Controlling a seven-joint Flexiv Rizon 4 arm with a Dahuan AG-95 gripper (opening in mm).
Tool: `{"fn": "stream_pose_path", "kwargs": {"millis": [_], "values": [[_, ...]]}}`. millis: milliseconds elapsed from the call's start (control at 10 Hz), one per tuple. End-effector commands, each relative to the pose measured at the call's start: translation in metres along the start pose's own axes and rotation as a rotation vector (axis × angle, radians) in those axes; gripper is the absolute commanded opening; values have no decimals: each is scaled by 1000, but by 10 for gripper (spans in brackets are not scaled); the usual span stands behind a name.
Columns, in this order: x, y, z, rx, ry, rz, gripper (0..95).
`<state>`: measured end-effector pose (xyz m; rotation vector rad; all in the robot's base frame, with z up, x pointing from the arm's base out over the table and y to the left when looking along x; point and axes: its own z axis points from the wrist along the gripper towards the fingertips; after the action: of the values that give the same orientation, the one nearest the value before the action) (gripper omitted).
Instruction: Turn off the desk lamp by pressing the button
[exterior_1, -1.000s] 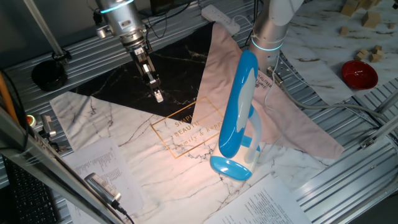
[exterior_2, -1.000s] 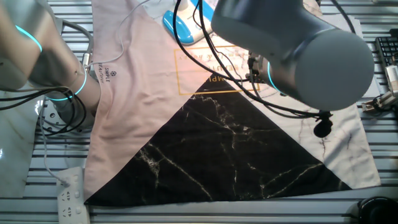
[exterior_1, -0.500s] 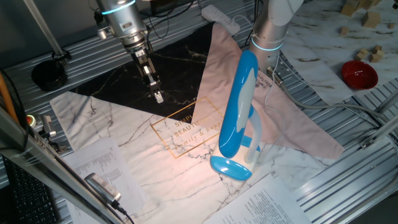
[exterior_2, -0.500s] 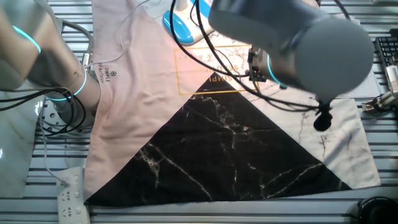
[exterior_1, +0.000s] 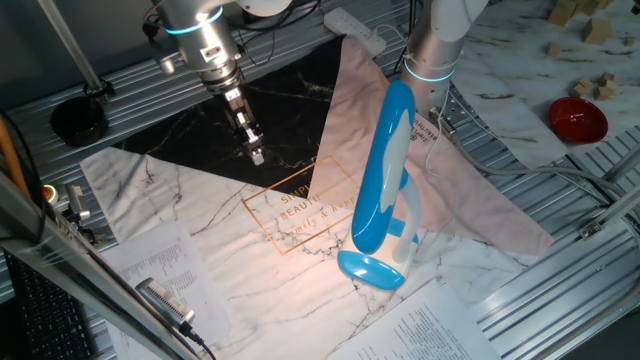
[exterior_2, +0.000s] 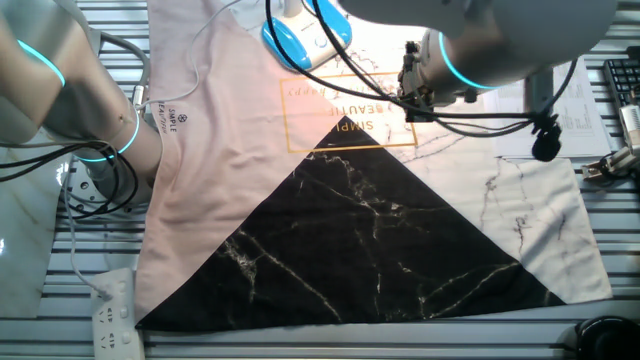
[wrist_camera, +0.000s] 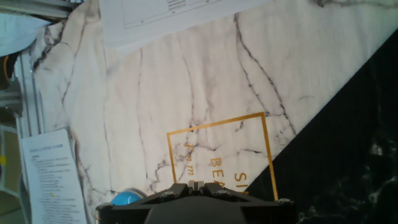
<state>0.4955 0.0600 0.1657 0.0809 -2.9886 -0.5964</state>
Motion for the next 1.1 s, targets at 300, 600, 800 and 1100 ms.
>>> {"fn": "stream_pose_path", "kwargs": {"millis": [300,600,800,1100], "values": [[1,0,0,-13,18,38,0],[1,0,0,40,15,64,0],[1,0,0,91,24,-10,0],[1,0,0,79,28,-105,0]]}}
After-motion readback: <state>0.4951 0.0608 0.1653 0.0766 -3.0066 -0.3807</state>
